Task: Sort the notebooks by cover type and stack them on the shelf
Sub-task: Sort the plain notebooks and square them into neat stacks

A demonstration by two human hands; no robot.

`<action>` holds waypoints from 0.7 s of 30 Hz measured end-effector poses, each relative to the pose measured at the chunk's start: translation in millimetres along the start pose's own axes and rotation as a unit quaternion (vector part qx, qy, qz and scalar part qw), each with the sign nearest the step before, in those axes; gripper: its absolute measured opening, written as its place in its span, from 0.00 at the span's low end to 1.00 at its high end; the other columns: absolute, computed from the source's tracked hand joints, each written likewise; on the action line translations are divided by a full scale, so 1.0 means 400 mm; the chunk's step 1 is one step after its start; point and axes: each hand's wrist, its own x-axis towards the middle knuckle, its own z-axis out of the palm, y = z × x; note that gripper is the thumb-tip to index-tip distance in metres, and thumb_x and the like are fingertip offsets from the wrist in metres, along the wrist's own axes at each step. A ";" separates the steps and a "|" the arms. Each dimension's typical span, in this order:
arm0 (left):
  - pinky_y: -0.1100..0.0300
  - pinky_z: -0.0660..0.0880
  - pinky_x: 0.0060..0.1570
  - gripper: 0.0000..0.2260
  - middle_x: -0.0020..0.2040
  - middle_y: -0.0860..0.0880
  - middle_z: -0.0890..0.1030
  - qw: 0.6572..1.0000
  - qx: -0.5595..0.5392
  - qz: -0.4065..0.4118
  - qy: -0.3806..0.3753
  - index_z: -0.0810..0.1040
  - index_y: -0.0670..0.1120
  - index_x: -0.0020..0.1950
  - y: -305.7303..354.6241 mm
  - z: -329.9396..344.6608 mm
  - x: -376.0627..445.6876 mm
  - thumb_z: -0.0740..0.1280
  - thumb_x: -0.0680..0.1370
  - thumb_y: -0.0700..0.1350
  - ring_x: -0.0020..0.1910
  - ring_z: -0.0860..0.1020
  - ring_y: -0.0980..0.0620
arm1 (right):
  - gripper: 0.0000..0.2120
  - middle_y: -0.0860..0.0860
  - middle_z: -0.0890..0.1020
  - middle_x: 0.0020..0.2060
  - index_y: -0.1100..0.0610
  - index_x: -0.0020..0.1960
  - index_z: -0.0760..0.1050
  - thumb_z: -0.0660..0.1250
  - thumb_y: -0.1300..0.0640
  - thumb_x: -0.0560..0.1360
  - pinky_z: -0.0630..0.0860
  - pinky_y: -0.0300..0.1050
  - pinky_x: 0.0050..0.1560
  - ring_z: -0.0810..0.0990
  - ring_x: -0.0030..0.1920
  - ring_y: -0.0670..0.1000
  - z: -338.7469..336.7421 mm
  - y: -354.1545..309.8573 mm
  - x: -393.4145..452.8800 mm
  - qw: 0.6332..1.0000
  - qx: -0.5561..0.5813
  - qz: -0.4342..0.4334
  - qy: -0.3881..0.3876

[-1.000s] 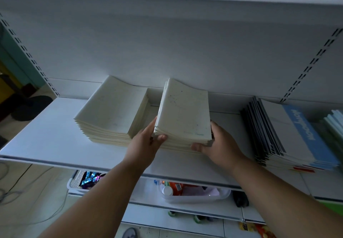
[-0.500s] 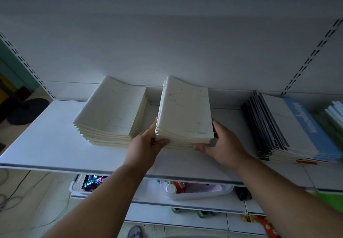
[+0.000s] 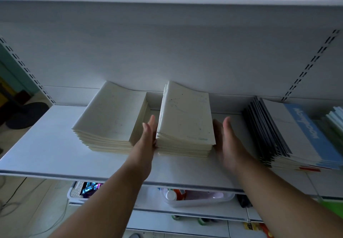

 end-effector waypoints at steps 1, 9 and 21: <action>0.49 0.59 0.75 0.33 0.76 0.55 0.69 0.999 -0.033 -0.019 0.007 0.66 0.60 0.76 0.007 0.006 0.022 0.54 0.75 0.74 0.75 0.66 0.53 | 0.37 0.53 0.81 0.63 0.52 0.68 0.75 0.45 0.29 0.76 0.66 0.57 0.72 0.76 0.67 0.55 0.013 -0.009 0.017 0.997 0.065 0.046 -0.005; 0.47 0.63 0.74 0.36 0.69 0.54 0.77 0.994 -0.085 -0.064 -0.010 0.66 0.61 0.76 0.001 0.021 0.078 0.67 0.71 0.70 0.66 0.75 0.52 | 0.30 0.56 0.84 0.56 0.53 0.64 0.78 0.57 0.33 0.74 0.78 0.52 0.53 0.83 0.56 0.57 0.066 -0.013 0.057 0.982 0.140 0.122 0.038; 0.47 0.65 0.73 0.43 0.70 0.51 0.77 0.992 -0.066 -0.106 -0.014 0.69 0.56 0.75 -0.008 0.000 0.082 0.66 0.65 0.76 0.70 0.73 0.49 | 0.28 0.56 0.86 0.50 0.54 0.60 0.79 0.54 0.34 0.78 0.77 0.52 0.49 0.86 0.47 0.55 0.061 -0.013 0.067 0.978 0.170 0.118 0.036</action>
